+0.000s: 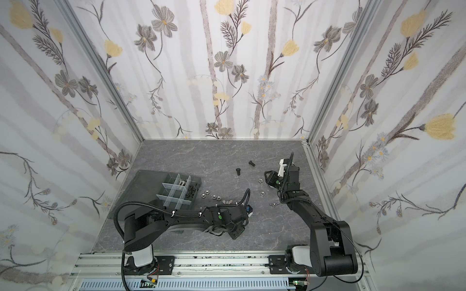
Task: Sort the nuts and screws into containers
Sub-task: 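Lower the left gripper onto the silver wing nut and close on it, then carry the wing nut with the left gripper into the organizer box and open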
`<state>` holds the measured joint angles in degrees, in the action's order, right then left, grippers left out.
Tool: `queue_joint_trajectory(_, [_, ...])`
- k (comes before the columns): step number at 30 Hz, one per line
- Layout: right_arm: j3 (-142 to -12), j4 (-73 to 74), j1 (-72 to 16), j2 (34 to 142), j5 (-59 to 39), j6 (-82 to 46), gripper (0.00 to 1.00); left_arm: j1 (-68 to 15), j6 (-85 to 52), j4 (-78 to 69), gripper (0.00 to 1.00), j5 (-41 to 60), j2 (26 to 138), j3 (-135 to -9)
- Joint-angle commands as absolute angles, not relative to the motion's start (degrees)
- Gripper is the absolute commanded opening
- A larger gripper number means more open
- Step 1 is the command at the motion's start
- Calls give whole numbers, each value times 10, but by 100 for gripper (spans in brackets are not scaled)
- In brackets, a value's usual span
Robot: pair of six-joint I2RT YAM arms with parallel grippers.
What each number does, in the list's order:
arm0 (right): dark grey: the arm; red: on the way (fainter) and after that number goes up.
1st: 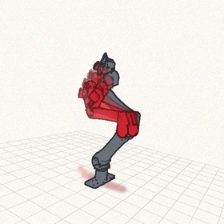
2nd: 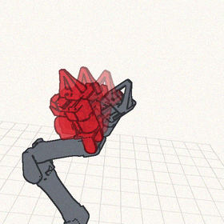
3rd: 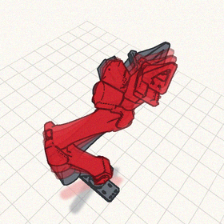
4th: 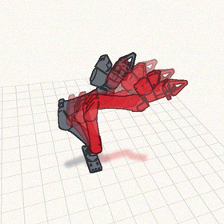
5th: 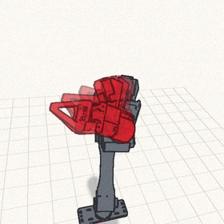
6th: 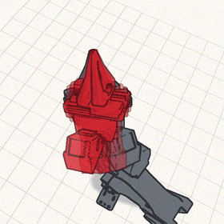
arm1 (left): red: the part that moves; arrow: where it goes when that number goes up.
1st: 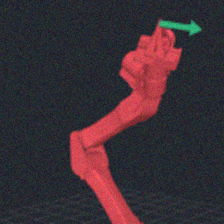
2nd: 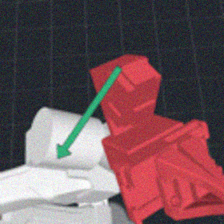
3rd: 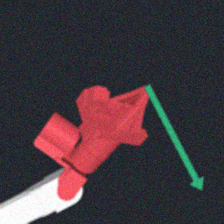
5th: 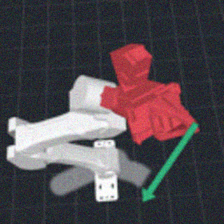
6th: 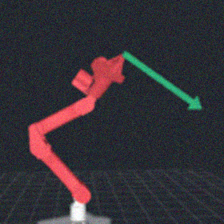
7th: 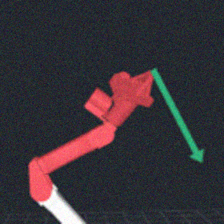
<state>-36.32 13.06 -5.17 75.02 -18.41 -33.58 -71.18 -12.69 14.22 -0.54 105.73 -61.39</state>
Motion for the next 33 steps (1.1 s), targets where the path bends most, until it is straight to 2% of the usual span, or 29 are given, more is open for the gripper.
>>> queue_joint_trajectory(1, [-366,145,-52,747,-193,-337,40,-714,-137,160,44,-19,1054,-615])
queue_joint_trajectory(19, [-362,148,-52,747,-195,-337,40,-719,-142,155,20,-31,1043,-609])
queue_joint_trajectory(33, [-358,151,-52,746,-203,-339,40,-682,-163,132,17,-60,947,-560])
